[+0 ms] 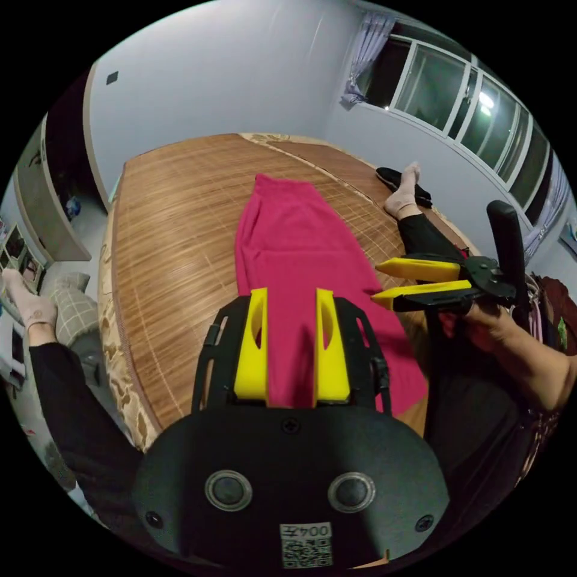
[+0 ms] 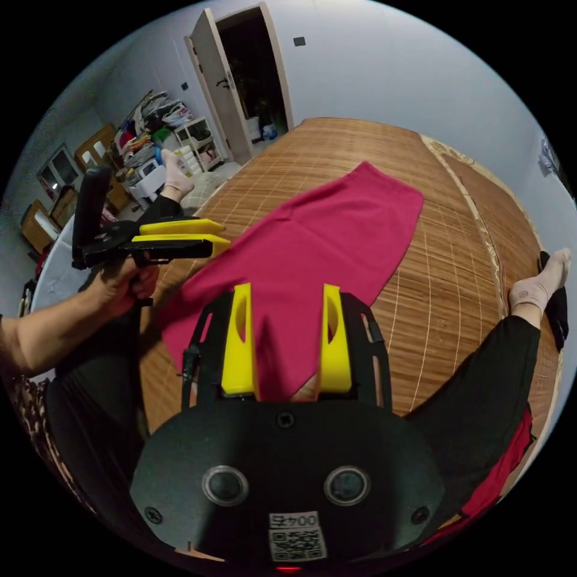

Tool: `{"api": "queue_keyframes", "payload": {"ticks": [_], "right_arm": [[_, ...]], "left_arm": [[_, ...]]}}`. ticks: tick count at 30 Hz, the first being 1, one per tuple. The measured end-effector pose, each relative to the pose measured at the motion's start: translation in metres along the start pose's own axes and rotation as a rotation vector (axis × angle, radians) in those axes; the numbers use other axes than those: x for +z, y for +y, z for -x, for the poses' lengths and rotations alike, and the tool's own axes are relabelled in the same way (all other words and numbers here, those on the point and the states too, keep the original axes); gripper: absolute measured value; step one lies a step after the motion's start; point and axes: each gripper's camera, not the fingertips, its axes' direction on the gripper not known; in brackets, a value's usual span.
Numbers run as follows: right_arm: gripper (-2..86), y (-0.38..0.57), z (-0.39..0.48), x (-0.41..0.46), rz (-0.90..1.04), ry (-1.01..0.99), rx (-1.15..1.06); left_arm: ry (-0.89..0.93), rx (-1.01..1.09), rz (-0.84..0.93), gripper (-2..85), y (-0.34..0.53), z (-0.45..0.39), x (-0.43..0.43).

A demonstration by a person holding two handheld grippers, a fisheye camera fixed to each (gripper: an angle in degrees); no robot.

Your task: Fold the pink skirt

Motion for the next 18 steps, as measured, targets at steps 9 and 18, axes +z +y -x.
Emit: {"api": "queue_keyframes", "payload": {"ticks": [9,18], "right_arm": [[13.8,0.014,0.008,0.062,0.088,0.125,-0.023],[12.3,0.018,-0.001,0.072,0.034,0.075,0.031]], "left_arm": [[-0.096,-0.069,0.095,13.9,-0.002,0.003,0.052],[-0.077,-0.062,0.085,14.2,0.007,-0.003,0.06]]}}
